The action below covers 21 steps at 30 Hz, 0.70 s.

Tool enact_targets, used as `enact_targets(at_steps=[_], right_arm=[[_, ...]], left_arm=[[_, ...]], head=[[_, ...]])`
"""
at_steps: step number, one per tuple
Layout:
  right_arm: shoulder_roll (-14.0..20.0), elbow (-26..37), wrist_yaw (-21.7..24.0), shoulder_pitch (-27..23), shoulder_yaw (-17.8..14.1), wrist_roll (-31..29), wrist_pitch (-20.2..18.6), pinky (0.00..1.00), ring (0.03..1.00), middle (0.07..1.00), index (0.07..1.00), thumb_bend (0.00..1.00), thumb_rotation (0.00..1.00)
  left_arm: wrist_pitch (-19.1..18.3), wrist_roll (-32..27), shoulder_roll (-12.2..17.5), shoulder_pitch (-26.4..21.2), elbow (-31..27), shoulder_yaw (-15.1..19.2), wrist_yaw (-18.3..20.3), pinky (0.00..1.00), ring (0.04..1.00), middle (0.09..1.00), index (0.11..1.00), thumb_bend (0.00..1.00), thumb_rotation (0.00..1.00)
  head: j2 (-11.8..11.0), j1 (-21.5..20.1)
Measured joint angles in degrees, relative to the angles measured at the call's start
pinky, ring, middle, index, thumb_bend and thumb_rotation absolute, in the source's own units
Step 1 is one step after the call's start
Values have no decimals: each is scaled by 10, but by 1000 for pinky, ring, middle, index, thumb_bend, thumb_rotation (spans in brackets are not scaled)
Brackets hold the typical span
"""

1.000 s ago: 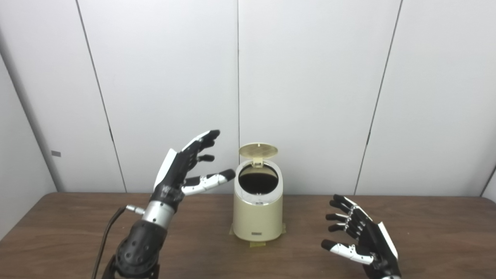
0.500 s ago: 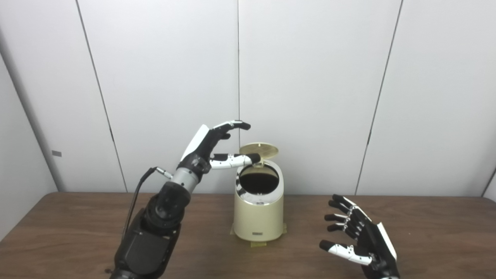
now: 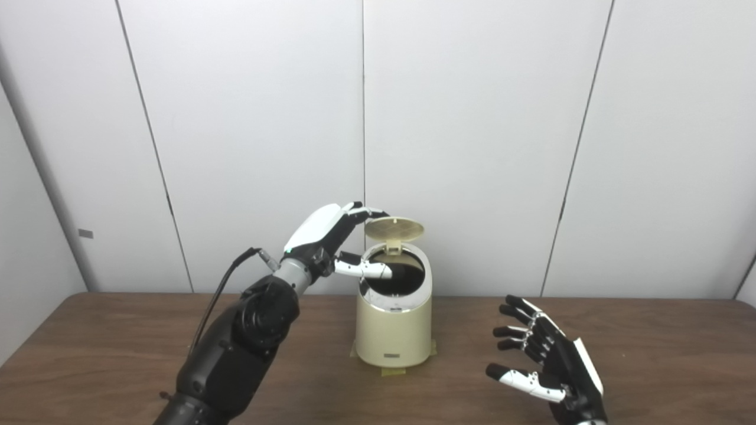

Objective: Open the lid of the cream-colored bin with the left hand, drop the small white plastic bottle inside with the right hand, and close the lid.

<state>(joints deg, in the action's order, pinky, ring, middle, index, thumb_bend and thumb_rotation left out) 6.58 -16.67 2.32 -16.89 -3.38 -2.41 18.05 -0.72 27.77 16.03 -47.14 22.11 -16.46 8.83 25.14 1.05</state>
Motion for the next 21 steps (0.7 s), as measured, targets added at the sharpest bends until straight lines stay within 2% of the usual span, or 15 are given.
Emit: enact_targets(at_steps=[11, 16, 21], right_arm=[[0, 0, -1, 0, 2, 5, -1, 606, 668, 808, 824, 844, 215], [-1, 5, -1, 2, 2, 5, -10, 595, 670, 808, 822, 847, 203], [-6, 7, -1, 2, 2, 5, -20, 596, 671, 816, 829, 856, 205]], left_arm=[[4, 19, 9, 1, -35, -5, 12, 1000, 1000, 855, 796, 1000, 490], [22, 19, 19, 2, -52, -4, 17, 1000, 1000, 841, 789, 1000, 510], [24, 19, 19, 13, -74, -5, 26, 1000, 1000, 839, 794, 1000, 547]], head=[[1, -3], [3, -4], [4, -6]])
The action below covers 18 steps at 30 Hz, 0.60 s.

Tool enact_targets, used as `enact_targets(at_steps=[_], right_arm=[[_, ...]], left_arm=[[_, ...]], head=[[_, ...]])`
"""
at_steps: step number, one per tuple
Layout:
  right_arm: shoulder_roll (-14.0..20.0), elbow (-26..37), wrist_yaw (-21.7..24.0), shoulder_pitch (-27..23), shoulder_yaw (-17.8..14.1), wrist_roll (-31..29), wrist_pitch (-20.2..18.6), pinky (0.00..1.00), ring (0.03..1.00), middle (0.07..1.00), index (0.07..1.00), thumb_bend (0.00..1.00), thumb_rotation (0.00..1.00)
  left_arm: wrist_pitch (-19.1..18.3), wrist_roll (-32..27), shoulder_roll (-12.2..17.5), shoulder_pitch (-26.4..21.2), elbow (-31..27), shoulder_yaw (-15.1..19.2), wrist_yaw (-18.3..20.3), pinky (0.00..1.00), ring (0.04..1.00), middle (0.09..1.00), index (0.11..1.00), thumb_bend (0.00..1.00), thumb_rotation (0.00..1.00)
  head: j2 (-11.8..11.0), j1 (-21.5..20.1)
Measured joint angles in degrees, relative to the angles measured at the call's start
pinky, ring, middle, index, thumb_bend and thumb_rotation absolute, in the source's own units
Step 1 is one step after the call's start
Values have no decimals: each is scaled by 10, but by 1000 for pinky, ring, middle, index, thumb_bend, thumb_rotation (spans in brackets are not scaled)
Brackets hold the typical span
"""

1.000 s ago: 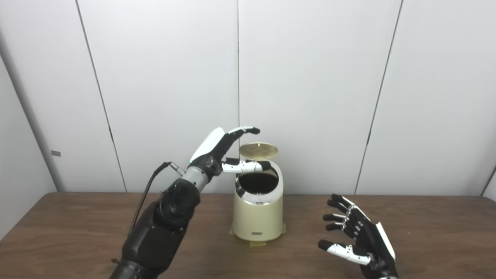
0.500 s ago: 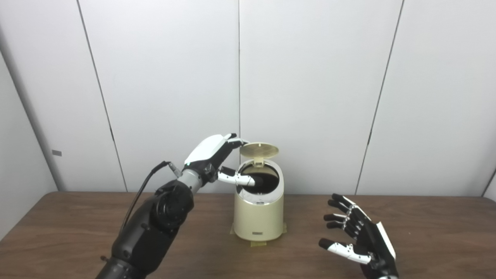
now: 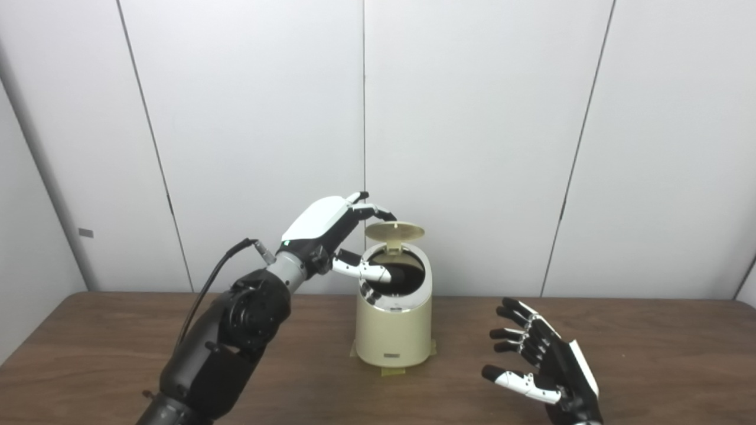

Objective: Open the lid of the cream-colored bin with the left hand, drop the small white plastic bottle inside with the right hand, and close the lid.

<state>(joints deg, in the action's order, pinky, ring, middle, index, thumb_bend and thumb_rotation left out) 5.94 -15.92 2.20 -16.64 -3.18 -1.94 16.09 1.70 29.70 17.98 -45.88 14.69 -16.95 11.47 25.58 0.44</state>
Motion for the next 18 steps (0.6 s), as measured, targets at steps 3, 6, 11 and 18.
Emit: enact_targets(at_steps=[3, 6, 11, 18], right_arm=[[0, 0, 0, 0, 0, 0, 0, 594, 664, 814, 827, 863, 207], [0, -1, 0, 0, 0, 0, 0, 587, 667, 813, 825, 866, 212], [0, 2, 0, 0, 2, 3, -1, 592, 662, 807, 823, 854, 202], [-5, 22, -3, 4, 2, 12, -9, 584, 648, 800, 820, 856, 196]], left_arm=[[3, 3, 0, 8, -9, -1, 4, 1000, 1000, 835, 793, 1000, 577], [10, 6, 0, 16, -18, -1, 6, 1000, 1000, 829, 792, 1000, 581], [12, 8, 1, 20, -38, 0, 20, 1000, 1000, 830, 793, 1000, 538], [17, 16, 2, 34, -38, 0, 22, 1000, 1000, 813, 782, 1000, 536]], head=[[1, -2], [2, -4], [4, -6], [7, -8]])
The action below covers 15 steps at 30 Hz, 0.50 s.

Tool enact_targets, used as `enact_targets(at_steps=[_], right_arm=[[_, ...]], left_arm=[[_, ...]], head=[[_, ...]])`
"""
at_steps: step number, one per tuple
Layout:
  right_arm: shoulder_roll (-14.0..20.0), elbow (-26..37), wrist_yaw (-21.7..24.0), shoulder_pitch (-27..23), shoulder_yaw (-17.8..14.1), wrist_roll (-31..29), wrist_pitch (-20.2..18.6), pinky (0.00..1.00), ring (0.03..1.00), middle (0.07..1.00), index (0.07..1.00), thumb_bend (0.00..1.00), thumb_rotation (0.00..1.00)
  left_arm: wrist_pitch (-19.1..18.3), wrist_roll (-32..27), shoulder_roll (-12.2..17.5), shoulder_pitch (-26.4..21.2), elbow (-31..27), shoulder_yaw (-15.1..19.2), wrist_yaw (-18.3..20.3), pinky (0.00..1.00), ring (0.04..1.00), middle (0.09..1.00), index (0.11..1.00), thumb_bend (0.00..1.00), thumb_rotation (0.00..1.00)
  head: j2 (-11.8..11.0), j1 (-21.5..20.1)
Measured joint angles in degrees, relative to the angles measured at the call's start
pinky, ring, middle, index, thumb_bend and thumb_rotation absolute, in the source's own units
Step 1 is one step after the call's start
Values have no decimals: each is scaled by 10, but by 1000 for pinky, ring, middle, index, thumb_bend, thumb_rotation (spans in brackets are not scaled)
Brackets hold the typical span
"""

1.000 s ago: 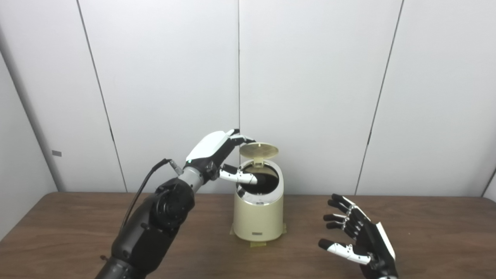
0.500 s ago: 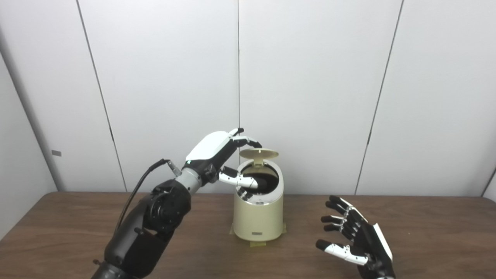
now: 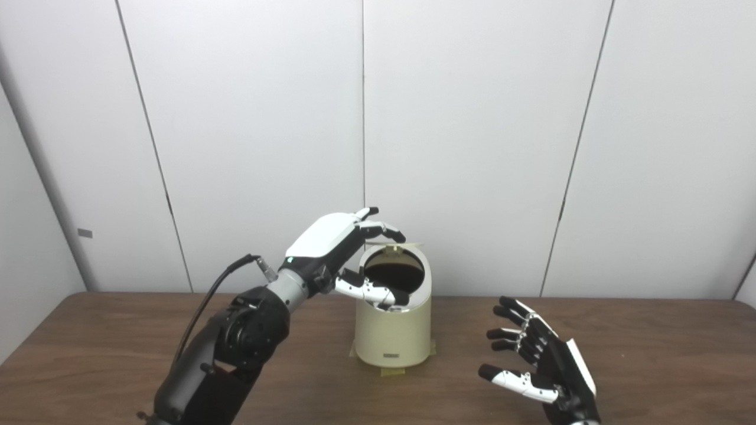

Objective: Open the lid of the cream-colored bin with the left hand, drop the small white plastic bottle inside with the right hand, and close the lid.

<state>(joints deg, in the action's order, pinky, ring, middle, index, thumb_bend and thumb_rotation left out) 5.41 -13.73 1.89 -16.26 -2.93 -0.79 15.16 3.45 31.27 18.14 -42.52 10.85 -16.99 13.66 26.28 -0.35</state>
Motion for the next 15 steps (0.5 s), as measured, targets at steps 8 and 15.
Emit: enact_targets(at_steps=[8, 15], right_arm=[[-4, 6, -1, 1, 0, 4, -12, 578, 651, 800, 823, 859, 197], [-4, 9, -1, 1, 0, 3, -14, 583, 650, 797, 820, 864, 195]], left_arm=[[3, 41, 5, 6, -14, -11, 0, 1000, 995, 780, 760, 1000, 499], [21, 89, 8, 12, -15, -17, -6, 1000, 979, 762, 747, 1000, 488]], head=[[5, -2], [9, -1]])
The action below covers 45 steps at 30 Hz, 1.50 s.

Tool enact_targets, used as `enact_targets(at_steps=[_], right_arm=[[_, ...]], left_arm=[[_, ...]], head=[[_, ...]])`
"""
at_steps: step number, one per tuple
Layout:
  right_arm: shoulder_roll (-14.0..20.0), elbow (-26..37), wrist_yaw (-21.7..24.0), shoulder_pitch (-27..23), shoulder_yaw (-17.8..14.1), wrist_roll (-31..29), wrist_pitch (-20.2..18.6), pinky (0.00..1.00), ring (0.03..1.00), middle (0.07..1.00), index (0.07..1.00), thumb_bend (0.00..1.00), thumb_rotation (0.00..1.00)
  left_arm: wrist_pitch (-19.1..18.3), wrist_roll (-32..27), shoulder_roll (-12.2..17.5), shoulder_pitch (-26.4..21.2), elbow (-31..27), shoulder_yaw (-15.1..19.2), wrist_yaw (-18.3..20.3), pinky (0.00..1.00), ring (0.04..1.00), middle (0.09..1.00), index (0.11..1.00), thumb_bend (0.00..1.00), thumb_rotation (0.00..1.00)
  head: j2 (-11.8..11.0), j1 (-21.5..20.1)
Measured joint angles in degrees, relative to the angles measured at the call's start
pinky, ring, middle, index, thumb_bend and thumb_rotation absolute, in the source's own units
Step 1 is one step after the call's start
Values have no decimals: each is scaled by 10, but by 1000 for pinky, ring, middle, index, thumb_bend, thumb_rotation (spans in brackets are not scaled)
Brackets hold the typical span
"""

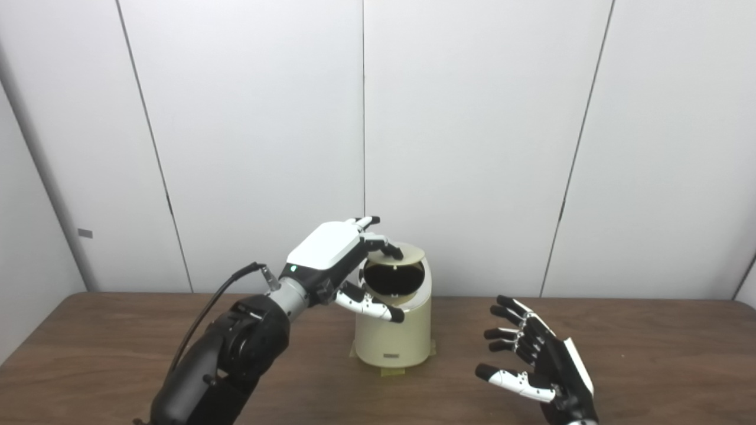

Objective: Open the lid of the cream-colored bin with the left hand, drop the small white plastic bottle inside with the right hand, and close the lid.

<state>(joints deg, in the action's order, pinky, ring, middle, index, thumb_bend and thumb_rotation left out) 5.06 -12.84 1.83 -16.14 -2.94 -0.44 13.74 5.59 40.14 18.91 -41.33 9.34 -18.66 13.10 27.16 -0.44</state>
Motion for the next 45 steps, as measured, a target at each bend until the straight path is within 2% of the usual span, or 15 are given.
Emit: enact_targets(at_steps=[18, 26, 30, 45], right_arm=[[0, 7, 0, 0, 0, 1, -3, 585, 658, 798, 819, 865, 193], [-4, 13, 0, 0, 1, 2, -15, 574, 651, 795, 820, 855, 177], [-6, 20, 0, 2, 0, 2, -21, 587, 649, 796, 819, 862, 188], [-8, 27, 0, 4, -1, -4, -32, 598, 651, 798, 815, 869, 199]], left_arm=[[11, 23, 7, 6, -4, -4, 5, 1000, 973, 745, 734, 1000, 459], [30, 66, 10, 13, -4, -35, 3, 1000, 949, 743, 736, 1000, 485], [45, 88, 11, 19, -4, -44, -11, 1000, 939, 749, 742, 1000, 473], [46, 154, 21, 19, -3, -81, -30, 1000, 937, 736, 720, 1000, 449]], head=[[9, -2], [12, -4], [15, -5], [17, -7]])
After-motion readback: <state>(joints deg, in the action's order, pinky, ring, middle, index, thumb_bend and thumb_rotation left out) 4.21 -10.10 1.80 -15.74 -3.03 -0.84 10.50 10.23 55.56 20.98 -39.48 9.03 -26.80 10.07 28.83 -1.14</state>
